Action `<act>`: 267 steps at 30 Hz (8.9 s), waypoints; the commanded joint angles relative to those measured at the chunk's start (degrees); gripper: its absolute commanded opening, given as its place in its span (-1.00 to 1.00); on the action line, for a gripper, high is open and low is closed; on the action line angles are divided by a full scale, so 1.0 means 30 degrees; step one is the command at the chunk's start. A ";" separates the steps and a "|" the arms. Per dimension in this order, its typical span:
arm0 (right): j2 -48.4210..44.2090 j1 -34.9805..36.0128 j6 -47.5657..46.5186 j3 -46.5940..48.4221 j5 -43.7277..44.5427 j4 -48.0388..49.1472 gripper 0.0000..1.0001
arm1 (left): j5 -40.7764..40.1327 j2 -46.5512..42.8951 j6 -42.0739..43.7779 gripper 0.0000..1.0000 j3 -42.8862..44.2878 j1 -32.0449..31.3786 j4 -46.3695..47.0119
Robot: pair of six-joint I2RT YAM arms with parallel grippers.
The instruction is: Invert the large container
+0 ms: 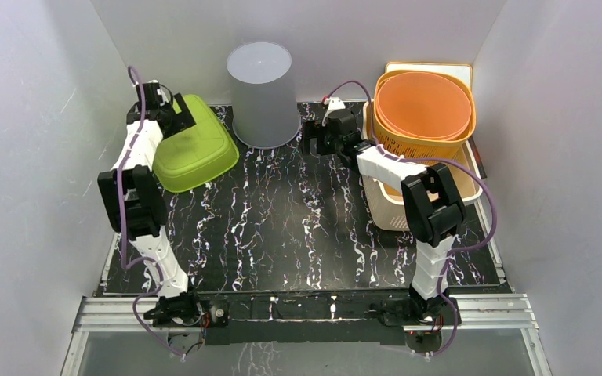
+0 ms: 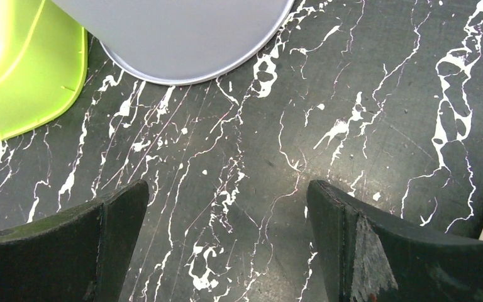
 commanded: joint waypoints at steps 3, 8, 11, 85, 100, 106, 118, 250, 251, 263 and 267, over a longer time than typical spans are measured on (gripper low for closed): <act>0.1766 -0.0035 0.0096 0.2353 0.0839 0.0148 0.96 | 0.3308 -0.4210 -0.0827 0.97 -0.1568 -0.0052 -0.1269; 0.3729 -0.0016 0.0197 0.5302 0.0981 -0.0365 0.96 | 0.5024 -0.6061 -0.2832 0.97 -0.4752 -0.0561 0.0511; 0.4284 -0.0024 0.0366 0.6166 0.1036 -0.0419 0.96 | 0.4536 -0.6168 -0.3600 0.97 -0.5712 -0.1784 0.1550; 1.4709 0.0244 0.0598 1.9772 0.2007 0.0920 0.95 | -0.4138 -0.6376 -0.0529 0.97 0.0131 -0.5443 -0.2586; 1.1143 0.1200 0.0140 1.5557 -0.1454 0.1820 0.96 | -0.1140 -0.7348 -0.1067 0.97 0.0024 -0.5443 -0.1740; 0.6817 0.1134 -0.1045 1.3091 0.0828 0.1188 0.96 | 0.2257 -0.8263 -0.1789 0.97 -0.1331 -0.5445 -0.0112; 0.0672 0.1112 -0.2509 1.2529 0.2580 -0.3025 0.96 | 0.5430 -0.9108 -0.4351 0.97 -0.5889 -0.5443 0.2124; -0.7235 -0.4088 -0.0750 0.3964 0.7333 -1.4117 -0.48 | 0.6162 -1.0229 -0.3135 0.97 -0.8380 -0.3446 -0.0160; -0.7188 -0.4088 -0.0848 0.3876 0.7438 -1.4047 -0.53 | 0.6188 -1.0268 -0.3158 0.97 -0.8418 -0.3410 -0.0131; -0.7070 -0.4108 -0.0646 0.8509 0.8200 -1.4482 -1.00 | 0.6311 -1.0563 -0.3283 0.97 -0.8582 -0.3372 -0.0039; -0.6982 -0.4075 -0.0919 1.2485 0.8713 -1.5147 -1.00 | 0.6291 -1.0572 -0.3168 0.97 -0.8485 -0.3341 -0.0139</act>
